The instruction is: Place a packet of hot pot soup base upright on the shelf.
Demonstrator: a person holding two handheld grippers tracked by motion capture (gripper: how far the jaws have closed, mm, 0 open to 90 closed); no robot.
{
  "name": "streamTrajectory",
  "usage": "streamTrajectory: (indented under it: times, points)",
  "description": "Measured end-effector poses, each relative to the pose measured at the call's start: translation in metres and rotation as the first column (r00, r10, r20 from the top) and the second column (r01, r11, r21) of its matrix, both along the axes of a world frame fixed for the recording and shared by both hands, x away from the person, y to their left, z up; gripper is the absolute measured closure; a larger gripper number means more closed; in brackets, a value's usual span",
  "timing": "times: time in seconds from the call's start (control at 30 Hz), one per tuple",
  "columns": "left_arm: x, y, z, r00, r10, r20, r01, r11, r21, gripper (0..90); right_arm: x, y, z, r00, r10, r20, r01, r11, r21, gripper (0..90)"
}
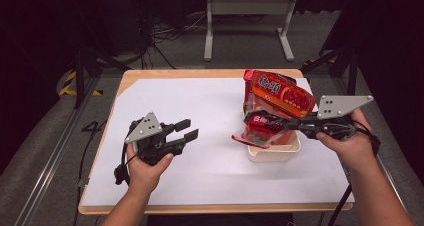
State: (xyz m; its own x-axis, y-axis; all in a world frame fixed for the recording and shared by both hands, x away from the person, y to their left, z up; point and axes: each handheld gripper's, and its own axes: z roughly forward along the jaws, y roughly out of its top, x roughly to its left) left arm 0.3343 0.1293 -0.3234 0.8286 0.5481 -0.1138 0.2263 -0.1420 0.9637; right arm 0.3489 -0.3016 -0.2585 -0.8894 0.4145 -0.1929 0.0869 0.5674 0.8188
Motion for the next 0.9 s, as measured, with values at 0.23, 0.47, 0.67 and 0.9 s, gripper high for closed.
streamTrajectory:
  times: [0.23, 0.47, 0.67, 0.9]
  points:
    - [0.0, 0.0, 0.0, 1.0, 0.003, 0.001, -0.003, 1.0, 0.003, 57.9, 0.0, -0.009, 0.001, 0.9998, -0.02, -0.005, 0.02, 1.0, -0.015, 89.6]
    - [0.001, 0.001, -0.001, 1.0, 0.004, -0.002, -0.004, 1.0, 0.004, 58.0, -0.001, -0.016, 0.002, 0.9992, -0.03, -0.026, 0.029, 0.999, -0.046, 89.6]
    - [0.001, 0.001, -0.001, 1.0, 0.001, -0.002, -0.001, 1.0, 0.0, 58.3, 0.0, -0.018, 0.001, 0.9986, -0.034, -0.041, 0.031, 0.997, -0.074, 89.5]
    - [0.002, 0.0, -0.001, 1.0, 0.004, -0.003, -0.004, 1.0, 0.003, 58.4, 0.002, -0.019, -0.002, 0.9972, -0.034, -0.066, 0.027, 0.995, -0.097, 89.4]
